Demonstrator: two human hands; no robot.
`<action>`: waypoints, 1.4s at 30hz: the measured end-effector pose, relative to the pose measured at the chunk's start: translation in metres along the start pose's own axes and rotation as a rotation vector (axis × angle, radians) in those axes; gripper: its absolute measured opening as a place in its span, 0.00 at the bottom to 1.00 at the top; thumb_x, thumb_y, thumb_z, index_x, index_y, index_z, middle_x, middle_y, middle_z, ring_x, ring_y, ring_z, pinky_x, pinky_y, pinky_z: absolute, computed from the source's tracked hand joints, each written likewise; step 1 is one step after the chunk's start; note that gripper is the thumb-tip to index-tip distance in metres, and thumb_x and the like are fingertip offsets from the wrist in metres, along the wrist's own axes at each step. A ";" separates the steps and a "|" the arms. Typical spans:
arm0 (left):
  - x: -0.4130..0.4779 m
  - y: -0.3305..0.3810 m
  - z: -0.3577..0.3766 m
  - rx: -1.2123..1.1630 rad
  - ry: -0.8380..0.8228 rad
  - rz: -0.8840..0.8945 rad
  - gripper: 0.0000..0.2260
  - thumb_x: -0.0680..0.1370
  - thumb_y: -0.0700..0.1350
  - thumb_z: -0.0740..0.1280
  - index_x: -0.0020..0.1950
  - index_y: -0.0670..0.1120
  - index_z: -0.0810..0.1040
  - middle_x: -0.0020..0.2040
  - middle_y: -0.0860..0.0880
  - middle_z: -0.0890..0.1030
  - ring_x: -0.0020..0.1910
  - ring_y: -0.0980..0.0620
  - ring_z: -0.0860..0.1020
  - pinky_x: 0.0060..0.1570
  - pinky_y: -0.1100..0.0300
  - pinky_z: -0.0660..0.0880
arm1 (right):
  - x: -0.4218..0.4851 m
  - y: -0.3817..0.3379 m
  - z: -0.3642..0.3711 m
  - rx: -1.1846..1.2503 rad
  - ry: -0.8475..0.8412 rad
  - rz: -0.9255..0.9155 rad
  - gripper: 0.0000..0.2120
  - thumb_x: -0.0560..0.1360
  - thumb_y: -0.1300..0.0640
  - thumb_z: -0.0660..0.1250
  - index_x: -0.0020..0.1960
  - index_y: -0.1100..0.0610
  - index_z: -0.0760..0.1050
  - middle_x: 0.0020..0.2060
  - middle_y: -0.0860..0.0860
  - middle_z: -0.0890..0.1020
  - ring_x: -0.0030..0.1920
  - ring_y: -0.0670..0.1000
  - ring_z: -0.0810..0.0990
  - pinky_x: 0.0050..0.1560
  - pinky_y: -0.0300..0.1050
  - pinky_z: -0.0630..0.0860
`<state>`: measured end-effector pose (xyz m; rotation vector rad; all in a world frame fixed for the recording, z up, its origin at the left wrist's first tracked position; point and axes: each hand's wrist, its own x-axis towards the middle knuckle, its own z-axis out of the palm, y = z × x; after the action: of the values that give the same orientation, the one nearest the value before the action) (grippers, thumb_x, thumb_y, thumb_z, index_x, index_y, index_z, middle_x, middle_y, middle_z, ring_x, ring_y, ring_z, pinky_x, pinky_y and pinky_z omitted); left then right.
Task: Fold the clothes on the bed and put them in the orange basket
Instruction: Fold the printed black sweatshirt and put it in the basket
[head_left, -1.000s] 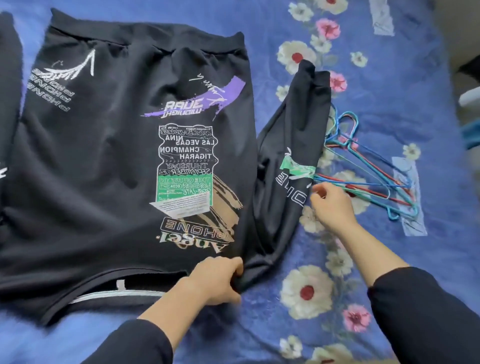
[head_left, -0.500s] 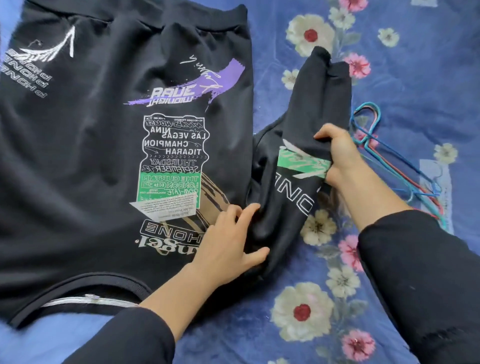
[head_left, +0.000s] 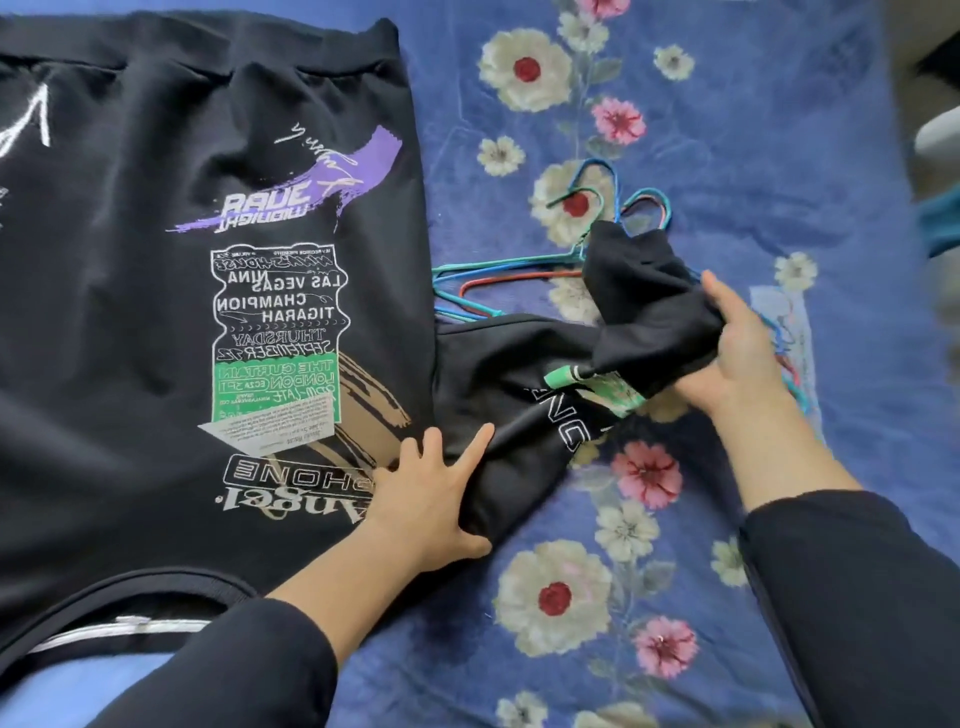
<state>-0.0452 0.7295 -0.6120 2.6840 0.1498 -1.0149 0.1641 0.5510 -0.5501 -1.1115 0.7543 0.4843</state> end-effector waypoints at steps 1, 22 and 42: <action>0.001 0.001 0.000 0.007 -0.005 -0.001 0.53 0.65 0.69 0.67 0.75 0.62 0.32 0.62 0.44 0.59 0.59 0.42 0.64 0.51 0.46 0.72 | 0.004 -0.007 0.006 -0.049 0.037 -0.017 0.14 0.74 0.55 0.65 0.57 0.60 0.79 0.47 0.58 0.85 0.44 0.56 0.85 0.42 0.50 0.82; -0.051 -0.139 -0.007 -1.463 -0.128 -0.425 0.09 0.80 0.39 0.59 0.55 0.45 0.78 0.46 0.48 0.85 0.41 0.52 0.83 0.39 0.65 0.75 | -0.098 0.222 0.166 -1.795 -0.460 -0.595 0.19 0.77 0.55 0.61 0.68 0.53 0.71 0.65 0.53 0.71 0.67 0.57 0.65 0.62 0.54 0.64; 0.024 -0.365 -0.140 -1.972 0.479 -0.216 0.09 0.78 0.38 0.63 0.55 0.49 0.77 0.40 0.53 0.84 0.39 0.57 0.82 0.40 0.61 0.80 | -0.118 0.267 0.118 -1.852 -0.168 -0.475 0.38 0.74 0.53 0.62 0.78 0.40 0.48 0.50 0.45 0.76 0.53 0.57 0.78 0.49 0.47 0.71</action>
<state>-0.0074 1.1192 -0.6050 0.9459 0.9161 0.0703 -0.0633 0.7636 -0.5981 -2.7889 -0.3975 0.8402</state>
